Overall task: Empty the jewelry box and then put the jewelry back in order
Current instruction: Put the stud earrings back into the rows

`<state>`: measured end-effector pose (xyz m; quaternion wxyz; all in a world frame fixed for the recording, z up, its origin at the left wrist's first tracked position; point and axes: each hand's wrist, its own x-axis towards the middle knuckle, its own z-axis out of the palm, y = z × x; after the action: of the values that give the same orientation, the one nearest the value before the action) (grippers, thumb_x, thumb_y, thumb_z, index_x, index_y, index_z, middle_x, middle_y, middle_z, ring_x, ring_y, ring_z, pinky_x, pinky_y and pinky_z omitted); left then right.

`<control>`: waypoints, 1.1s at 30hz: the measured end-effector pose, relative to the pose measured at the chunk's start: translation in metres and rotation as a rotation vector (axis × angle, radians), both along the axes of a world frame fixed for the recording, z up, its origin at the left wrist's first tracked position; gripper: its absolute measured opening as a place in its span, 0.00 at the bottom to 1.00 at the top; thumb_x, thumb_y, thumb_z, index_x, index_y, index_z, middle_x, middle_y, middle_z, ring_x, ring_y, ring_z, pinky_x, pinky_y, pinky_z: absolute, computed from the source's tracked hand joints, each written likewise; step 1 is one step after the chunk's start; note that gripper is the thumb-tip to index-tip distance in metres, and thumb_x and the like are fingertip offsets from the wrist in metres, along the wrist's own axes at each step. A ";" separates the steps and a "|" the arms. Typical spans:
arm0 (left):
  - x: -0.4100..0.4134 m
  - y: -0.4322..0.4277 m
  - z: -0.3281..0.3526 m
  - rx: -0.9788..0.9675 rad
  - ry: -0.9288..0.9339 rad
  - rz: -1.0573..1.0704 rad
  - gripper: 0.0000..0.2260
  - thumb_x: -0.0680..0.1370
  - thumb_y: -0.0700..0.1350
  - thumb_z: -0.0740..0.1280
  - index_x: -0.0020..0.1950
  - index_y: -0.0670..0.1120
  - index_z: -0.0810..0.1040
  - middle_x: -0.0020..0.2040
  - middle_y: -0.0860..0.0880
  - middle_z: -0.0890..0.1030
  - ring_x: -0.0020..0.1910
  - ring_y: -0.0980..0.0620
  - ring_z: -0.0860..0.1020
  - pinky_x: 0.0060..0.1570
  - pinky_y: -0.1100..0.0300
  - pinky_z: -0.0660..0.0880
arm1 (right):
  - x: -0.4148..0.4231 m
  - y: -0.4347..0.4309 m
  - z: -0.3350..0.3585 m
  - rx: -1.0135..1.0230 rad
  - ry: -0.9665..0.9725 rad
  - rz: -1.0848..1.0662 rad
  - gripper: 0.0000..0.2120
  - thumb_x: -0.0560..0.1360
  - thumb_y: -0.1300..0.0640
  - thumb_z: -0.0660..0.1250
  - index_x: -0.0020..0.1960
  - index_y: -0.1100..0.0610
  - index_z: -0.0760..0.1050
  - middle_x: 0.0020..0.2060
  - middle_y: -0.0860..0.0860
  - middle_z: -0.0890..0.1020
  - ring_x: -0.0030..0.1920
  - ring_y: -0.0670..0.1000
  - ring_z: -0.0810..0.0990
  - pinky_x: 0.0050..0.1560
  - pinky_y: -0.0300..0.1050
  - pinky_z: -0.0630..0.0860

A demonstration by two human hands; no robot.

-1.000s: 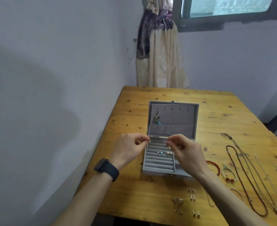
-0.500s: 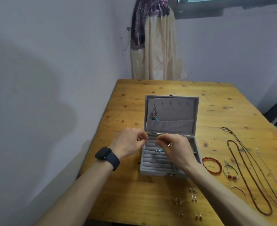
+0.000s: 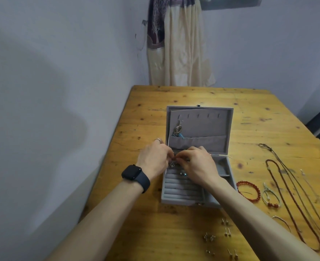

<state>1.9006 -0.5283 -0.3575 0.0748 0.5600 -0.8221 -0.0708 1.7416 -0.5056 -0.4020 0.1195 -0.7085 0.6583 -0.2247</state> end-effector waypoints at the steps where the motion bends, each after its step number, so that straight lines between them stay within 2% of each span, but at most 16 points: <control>1: -0.002 0.000 -0.002 0.001 -0.002 0.019 0.08 0.80 0.49 0.67 0.56 0.57 0.84 0.57 0.49 0.76 0.51 0.46 0.80 0.47 0.55 0.78 | 0.001 -0.001 0.000 0.014 0.012 0.003 0.11 0.80 0.46 0.65 0.57 0.44 0.83 0.53 0.47 0.82 0.53 0.53 0.73 0.49 0.52 0.76; 5: -0.008 0.000 -0.005 0.005 -0.015 0.086 0.10 0.79 0.45 0.65 0.57 0.54 0.83 0.56 0.47 0.80 0.51 0.44 0.81 0.47 0.53 0.80 | 0.004 -0.006 -0.002 0.038 0.059 0.008 0.12 0.81 0.46 0.63 0.58 0.44 0.82 0.54 0.48 0.82 0.55 0.55 0.74 0.52 0.54 0.75; 9: -0.014 -0.003 -0.007 0.018 -0.034 0.155 0.11 0.79 0.45 0.66 0.58 0.53 0.83 0.57 0.47 0.78 0.53 0.43 0.80 0.46 0.54 0.76 | 0.008 -0.008 -0.002 0.056 0.098 -0.006 0.13 0.81 0.46 0.61 0.60 0.45 0.82 0.55 0.49 0.82 0.57 0.56 0.75 0.53 0.55 0.74; 13: -0.017 -0.002 -0.012 0.016 -0.028 0.218 0.11 0.78 0.44 0.65 0.58 0.52 0.83 0.58 0.46 0.78 0.52 0.42 0.80 0.46 0.53 0.78 | 0.009 -0.007 -0.003 0.026 0.107 -0.047 0.12 0.80 0.44 0.63 0.59 0.45 0.81 0.54 0.48 0.83 0.56 0.56 0.75 0.53 0.54 0.74; 16: -0.018 0.001 -0.017 -0.033 -0.010 0.226 0.11 0.78 0.45 0.65 0.58 0.54 0.82 0.56 0.46 0.79 0.51 0.41 0.81 0.43 0.54 0.76 | 0.010 -0.006 -0.003 -0.006 0.104 -0.076 0.12 0.79 0.43 0.64 0.57 0.45 0.80 0.52 0.47 0.83 0.54 0.56 0.76 0.51 0.53 0.74; 20: -0.017 0.003 -0.022 -0.068 0.013 0.235 0.10 0.79 0.46 0.65 0.58 0.54 0.82 0.55 0.46 0.80 0.51 0.41 0.81 0.45 0.52 0.78 | 0.011 -0.005 -0.002 -0.019 0.123 -0.074 0.12 0.79 0.44 0.63 0.57 0.46 0.81 0.53 0.48 0.84 0.55 0.57 0.76 0.51 0.52 0.72; 27: -0.013 0.016 -0.020 -0.120 0.019 0.195 0.10 0.81 0.50 0.62 0.59 0.53 0.79 0.55 0.48 0.80 0.48 0.44 0.82 0.41 0.52 0.80 | -0.001 0.006 0.002 -0.052 0.070 -0.091 0.12 0.79 0.45 0.62 0.56 0.46 0.82 0.51 0.48 0.84 0.52 0.55 0.75 0.48 0.50 0.72; 30: -0.015 0.026 -0.024 -0.097 0.046 0.216 0.08 0.80 0.53 0.62 0.56 0.52 0.76 0.58 0.49 0.77 0.47 0.43 0.81 0.42 0.52 0.79 | -0.005 0.014 0.002 -0.055 0.082 -0.083 0.12 0.79 0.46 0.63 0.57 0.47 0.82 0.51 0.48 0.84 0.51 0.54 0.74 0.48 0.50 0.74; 33: -0.014 0.031 -0.032 -0.046 0.046 0.231 0.11 0.80 0.56 0.63 0.58 0.53 0.74 0.68 0.49 0.72 0.49 0.42 0.82 0.44 0.50 0.80 | -0.004 0.023 0.004 -0.004 0.126 -0.032 0.14 0.78 0.46 0.62 0.58 0.45 0.82 0.54 0.47 0.82 0.55 0.53 0.72 0.52 0.50 0.72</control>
<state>1.8861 -0.4973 -0.3899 0.1140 0.6472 -0.7516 -0.0559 1.7371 -0.4830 -0.3984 0.0728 -0.7107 0.6755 -0.1826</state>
